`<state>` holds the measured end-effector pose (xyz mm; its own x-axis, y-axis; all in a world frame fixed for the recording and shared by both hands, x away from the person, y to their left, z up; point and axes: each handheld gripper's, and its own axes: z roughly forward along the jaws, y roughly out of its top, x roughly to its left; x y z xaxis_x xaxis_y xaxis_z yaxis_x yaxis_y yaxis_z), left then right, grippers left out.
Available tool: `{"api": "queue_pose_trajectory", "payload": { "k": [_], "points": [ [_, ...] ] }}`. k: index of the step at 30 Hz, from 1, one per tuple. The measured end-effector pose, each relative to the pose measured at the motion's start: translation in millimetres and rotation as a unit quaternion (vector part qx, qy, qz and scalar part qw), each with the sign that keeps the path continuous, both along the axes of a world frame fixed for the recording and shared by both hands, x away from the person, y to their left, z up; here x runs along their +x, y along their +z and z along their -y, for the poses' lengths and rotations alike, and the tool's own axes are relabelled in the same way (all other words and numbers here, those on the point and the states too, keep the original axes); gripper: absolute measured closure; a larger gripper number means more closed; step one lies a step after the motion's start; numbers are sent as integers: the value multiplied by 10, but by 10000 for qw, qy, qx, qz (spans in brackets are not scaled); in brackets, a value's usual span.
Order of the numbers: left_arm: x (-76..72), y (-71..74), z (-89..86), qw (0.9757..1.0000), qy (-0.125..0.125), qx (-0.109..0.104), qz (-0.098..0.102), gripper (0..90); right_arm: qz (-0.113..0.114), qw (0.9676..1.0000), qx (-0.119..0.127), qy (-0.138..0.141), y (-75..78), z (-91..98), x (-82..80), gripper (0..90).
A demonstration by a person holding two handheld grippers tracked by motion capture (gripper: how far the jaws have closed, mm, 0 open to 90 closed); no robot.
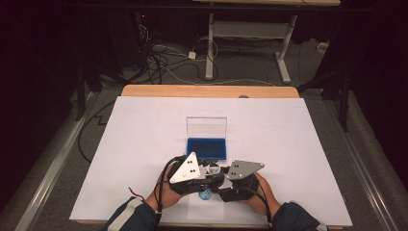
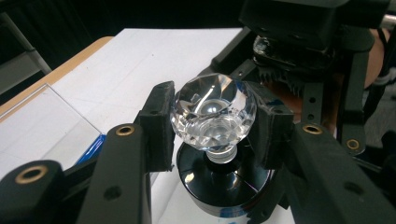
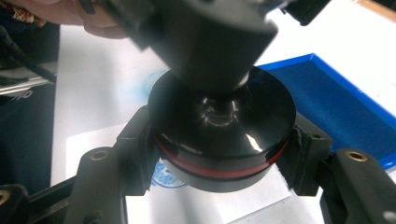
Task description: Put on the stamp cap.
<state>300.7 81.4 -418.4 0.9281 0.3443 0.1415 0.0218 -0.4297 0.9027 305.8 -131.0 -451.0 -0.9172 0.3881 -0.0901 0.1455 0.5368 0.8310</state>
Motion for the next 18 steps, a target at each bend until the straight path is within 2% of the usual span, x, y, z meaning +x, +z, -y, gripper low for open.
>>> {"api": "queue_pose_trajectory", "payload": {
  "k": [12,18],
  "points": [
    [27,3,-8,10000,40,-27,-67,547,-91,9999,18,120,-18,-19,10,358],
    [48,5,-29,9998,17,-78,-155,547,-51,9998,2,194,-19,-28,2,337]
  ]
}}
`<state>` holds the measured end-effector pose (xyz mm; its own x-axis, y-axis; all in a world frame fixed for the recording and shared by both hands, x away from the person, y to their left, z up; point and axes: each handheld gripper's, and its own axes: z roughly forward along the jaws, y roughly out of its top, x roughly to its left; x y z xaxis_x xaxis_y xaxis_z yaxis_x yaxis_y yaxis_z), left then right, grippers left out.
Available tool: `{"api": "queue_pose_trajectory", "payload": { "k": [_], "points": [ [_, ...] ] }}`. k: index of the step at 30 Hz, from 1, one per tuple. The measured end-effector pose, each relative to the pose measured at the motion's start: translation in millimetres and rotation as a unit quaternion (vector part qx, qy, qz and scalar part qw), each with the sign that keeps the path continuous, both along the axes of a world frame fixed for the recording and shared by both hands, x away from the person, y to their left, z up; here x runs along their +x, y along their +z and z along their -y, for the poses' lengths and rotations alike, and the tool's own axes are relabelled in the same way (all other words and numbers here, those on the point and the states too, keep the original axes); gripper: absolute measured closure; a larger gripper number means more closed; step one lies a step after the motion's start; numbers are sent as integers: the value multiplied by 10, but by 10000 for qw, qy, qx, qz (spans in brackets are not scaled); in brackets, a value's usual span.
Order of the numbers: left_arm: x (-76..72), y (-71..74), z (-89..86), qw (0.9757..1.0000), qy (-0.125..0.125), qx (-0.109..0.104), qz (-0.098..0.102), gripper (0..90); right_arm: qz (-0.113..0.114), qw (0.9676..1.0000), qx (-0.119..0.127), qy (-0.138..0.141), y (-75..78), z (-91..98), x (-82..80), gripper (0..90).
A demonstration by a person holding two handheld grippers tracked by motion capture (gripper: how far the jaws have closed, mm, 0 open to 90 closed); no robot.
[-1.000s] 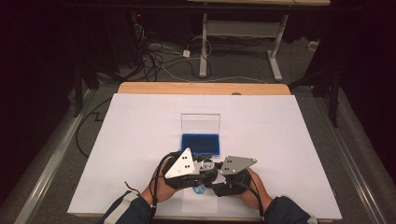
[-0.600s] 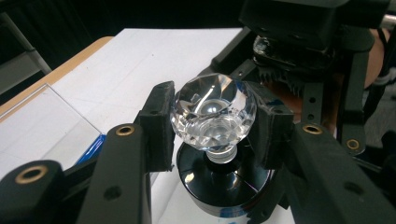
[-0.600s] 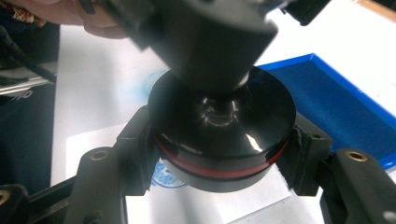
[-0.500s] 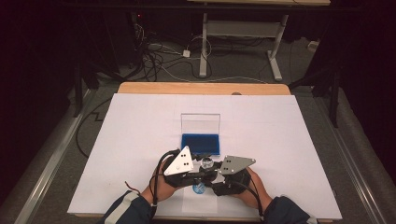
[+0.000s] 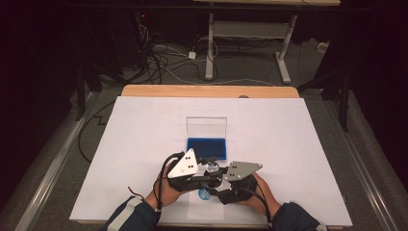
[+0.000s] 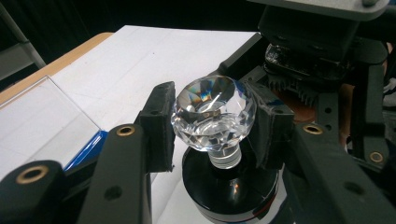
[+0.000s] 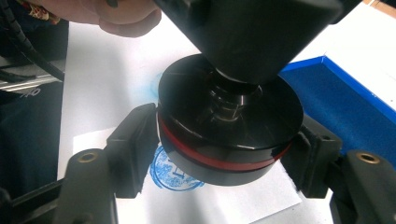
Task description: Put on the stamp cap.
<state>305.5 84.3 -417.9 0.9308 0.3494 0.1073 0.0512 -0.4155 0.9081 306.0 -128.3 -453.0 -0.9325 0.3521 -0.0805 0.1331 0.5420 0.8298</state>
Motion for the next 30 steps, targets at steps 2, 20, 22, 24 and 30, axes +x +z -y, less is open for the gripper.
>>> {"api": "queue_pose_trajectory", "payload": {
  "k": [2,20,22,24,30],
  "points": [
    [7,1,-8,10000,-2,-15,-18,546,1,10000,16,-7,0,7,4,342],
    [-11,27,-17,9999,-86,-54,-9,547,151,9997,33,-173,-3,26,14,288],
    [-11,31,-18,10000,-75,-41,-1,547,140,9997,36,-188,-4,26,14,277],
    [-10,36,-23,10000,-81,-54,-2,547,122,9998,27,-175,-10,23,19,271],
    [-6,45,-39,10000,-64,-70,8,547,132,9998,50,-169,-7,29,21,265]
  ]
}}
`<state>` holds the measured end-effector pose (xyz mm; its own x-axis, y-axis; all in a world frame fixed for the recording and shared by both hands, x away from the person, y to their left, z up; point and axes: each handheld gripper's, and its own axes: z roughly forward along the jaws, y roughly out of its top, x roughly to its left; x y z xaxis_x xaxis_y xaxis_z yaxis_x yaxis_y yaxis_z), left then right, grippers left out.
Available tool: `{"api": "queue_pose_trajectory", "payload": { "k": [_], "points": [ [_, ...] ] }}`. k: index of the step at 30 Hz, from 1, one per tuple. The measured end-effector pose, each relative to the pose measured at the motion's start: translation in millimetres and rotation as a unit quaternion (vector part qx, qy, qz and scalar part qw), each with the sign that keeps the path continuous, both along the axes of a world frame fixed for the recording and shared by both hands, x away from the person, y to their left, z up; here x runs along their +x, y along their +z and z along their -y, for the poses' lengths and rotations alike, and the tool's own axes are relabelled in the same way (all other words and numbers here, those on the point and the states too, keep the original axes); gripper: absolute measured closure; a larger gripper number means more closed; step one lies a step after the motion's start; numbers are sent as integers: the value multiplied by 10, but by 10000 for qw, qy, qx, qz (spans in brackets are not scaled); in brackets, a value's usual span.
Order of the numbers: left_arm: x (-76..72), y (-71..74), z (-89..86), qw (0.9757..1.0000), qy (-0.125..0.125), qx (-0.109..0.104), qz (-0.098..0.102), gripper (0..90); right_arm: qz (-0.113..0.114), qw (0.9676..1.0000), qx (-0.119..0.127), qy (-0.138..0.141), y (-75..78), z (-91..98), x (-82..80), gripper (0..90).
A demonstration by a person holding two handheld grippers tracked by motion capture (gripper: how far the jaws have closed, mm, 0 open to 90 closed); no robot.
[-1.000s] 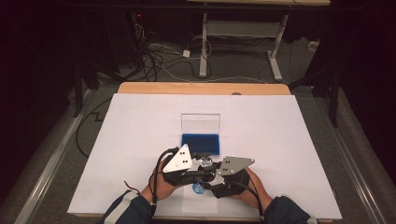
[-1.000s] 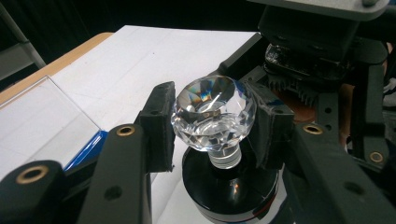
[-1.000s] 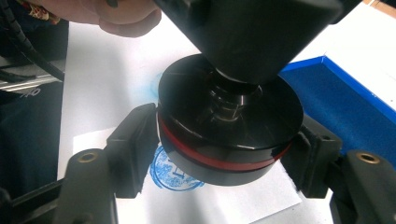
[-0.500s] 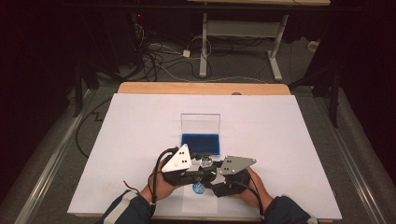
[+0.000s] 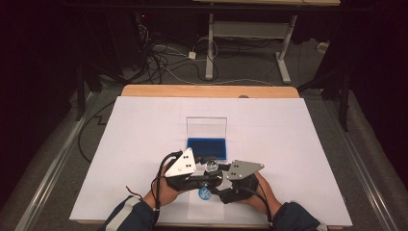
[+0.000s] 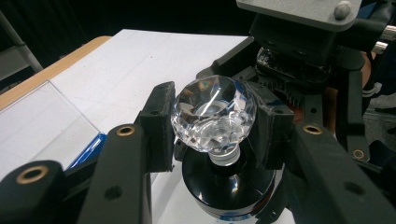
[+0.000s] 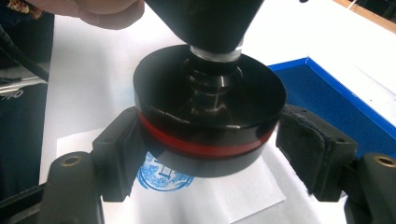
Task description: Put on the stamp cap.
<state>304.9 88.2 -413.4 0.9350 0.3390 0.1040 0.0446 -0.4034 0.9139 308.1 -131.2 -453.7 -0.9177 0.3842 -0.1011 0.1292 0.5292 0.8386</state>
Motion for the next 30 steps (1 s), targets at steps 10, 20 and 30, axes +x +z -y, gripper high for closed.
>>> {"api": "queue_pose_trajectory", "payload": {
  "k": [10,20,30],
  "points": [
    [7,56,-66,9999,74,-79,47,547,54,9999,-84,35,3,4,-10,239],
    [11,121,-180,9996,227,-120,132,547,242,9996,-107,-84,63,166,-29,223],
    [47,157,-331,9990,383,-178,156,547,530,9981,-58,-294,138,393,-57,220]
  ]
}}
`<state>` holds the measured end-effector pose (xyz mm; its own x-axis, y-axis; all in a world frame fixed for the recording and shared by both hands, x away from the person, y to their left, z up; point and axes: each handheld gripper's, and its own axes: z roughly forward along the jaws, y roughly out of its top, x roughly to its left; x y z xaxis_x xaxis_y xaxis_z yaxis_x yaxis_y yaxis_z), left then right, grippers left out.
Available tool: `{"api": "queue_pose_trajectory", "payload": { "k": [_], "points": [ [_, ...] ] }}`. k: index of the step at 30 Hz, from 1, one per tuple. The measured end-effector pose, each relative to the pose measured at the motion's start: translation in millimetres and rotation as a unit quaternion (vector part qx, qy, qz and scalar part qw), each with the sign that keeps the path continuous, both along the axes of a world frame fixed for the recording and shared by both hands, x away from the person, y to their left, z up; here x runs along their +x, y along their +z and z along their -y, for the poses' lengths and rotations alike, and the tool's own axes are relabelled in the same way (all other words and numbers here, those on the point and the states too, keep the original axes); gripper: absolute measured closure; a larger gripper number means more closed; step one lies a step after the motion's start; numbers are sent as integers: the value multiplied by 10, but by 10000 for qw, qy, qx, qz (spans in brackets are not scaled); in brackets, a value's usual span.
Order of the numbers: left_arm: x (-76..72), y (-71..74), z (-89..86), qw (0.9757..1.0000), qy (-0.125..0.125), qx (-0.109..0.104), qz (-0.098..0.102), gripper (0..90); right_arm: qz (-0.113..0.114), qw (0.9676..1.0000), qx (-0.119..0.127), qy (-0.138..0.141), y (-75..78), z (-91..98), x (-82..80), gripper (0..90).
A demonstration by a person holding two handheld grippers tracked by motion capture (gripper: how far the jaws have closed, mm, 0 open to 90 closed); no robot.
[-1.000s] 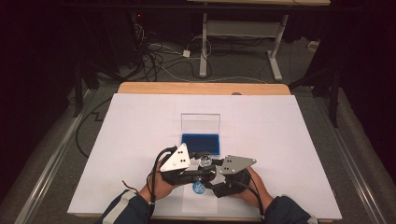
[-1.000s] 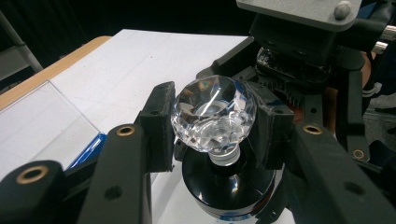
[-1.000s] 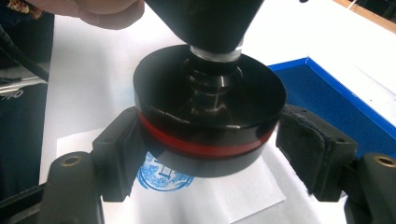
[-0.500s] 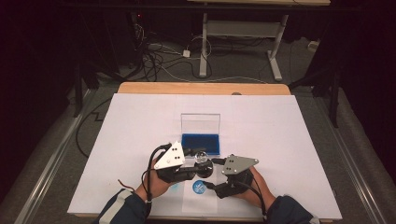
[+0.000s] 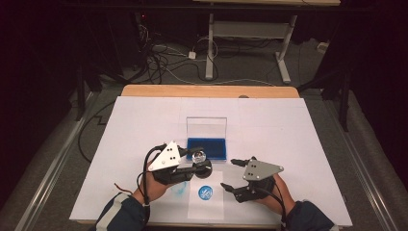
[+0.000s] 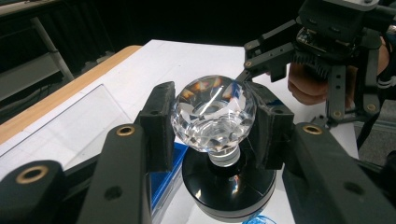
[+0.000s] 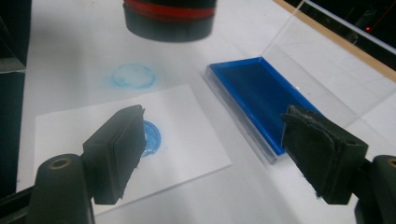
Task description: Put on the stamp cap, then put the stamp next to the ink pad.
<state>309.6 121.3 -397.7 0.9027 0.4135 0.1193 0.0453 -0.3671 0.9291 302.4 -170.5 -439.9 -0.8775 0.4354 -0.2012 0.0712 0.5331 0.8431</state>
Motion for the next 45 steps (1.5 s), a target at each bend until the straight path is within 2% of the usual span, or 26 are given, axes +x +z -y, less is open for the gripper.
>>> {"api": "queue_pose_trajectory", "payload": {
  "k": [2,15,17,27,31,45],
  "points": [
    [11,2,-37,10000,24,-9,-11,547,-17,10000,44,-71,10,53,2,220],
    [40,40,-183,9997,234,0,42,547,243,9989,66,-387,60,352,-77,216],
    [48,41,-205,9997,255,-30,35,547,345,9984,69,-448,63,388,-102,206],
    [67,46,-256,9993,362,53,73,547,507,9957,198,-753,83,603,-156,206],
    [86,68,-272,9992,388,24,97,547,522,9942,318,-882,80,712,-177,206],
    [193,72,-378,9979,626,94,108,547,571,9917,284,-1114,66,904,-224,206]
  ]
}}
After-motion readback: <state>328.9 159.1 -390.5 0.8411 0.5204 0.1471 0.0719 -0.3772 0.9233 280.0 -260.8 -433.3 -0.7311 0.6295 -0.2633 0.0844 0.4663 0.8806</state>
